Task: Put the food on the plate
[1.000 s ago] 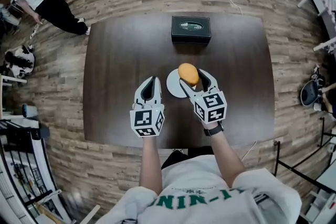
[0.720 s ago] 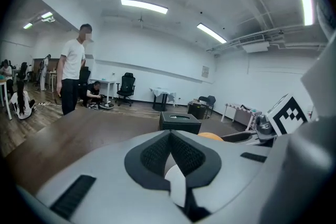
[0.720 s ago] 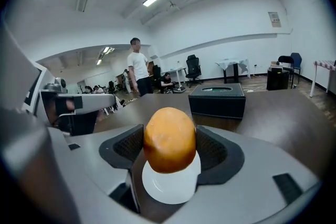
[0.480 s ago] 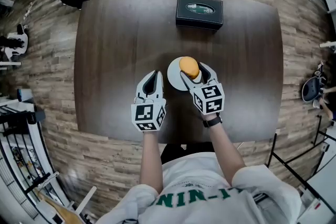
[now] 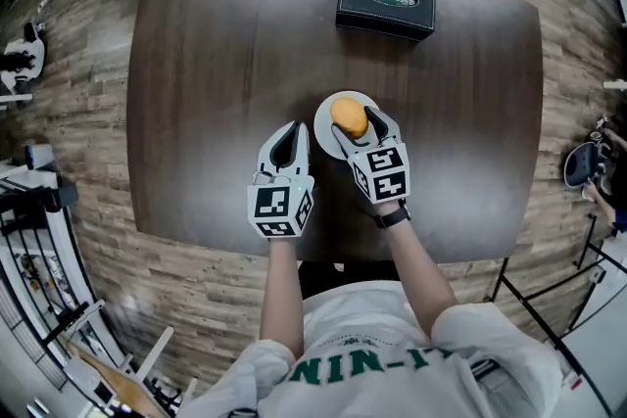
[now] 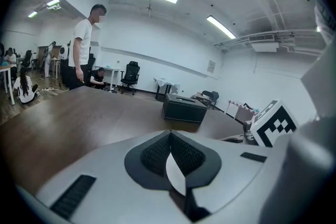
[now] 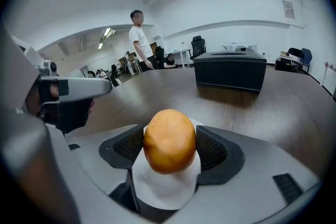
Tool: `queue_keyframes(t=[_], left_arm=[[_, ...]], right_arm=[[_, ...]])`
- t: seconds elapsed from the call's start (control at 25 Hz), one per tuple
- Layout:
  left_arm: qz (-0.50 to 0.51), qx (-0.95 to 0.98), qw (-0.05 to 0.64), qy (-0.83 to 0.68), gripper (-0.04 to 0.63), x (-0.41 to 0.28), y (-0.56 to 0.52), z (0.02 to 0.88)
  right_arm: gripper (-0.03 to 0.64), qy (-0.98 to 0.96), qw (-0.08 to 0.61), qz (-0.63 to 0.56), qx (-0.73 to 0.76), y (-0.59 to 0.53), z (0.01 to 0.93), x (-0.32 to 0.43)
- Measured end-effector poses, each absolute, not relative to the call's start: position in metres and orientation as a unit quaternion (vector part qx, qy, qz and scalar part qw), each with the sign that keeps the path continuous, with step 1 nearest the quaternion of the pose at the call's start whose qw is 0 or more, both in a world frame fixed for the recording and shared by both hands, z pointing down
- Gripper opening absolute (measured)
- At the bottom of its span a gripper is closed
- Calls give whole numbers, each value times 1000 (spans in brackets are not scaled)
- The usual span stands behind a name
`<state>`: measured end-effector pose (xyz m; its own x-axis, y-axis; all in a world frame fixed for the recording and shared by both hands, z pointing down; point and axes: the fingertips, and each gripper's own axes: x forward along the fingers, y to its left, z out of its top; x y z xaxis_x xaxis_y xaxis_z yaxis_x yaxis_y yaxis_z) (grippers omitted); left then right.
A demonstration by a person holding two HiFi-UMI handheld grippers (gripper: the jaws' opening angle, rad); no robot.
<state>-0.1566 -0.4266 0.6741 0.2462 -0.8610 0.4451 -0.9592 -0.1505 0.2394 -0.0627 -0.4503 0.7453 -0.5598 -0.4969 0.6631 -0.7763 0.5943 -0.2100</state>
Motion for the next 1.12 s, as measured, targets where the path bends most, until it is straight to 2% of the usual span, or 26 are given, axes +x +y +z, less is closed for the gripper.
queue_keyframes(t=[0.28, 0.44, 0.72, 0.96, 1.12], left_arm=[[105, 746, 246, -610, 11, -161, -420, 680], [104, 746, 242, -612, 11, -162, -416, 672], [99, 749, 229, -614, 11, -166, -405, 652], [92, 751, 220, -616, 11, -167, -388, 630], [86, 755, 207, -616, 11, -167, -376, 612]], right_arm=[[327, -847, 286, 247, 373, -448, 754, -66], [415, -852, 277, 242, 372, -446, 749, -67], [466, -852, 253, 226, 398, -442, 723, -61], [459, -848, 236, 228, 416, -423, 698, -48], [428, -846, 219, 223, 433, -411, 677, -38]])
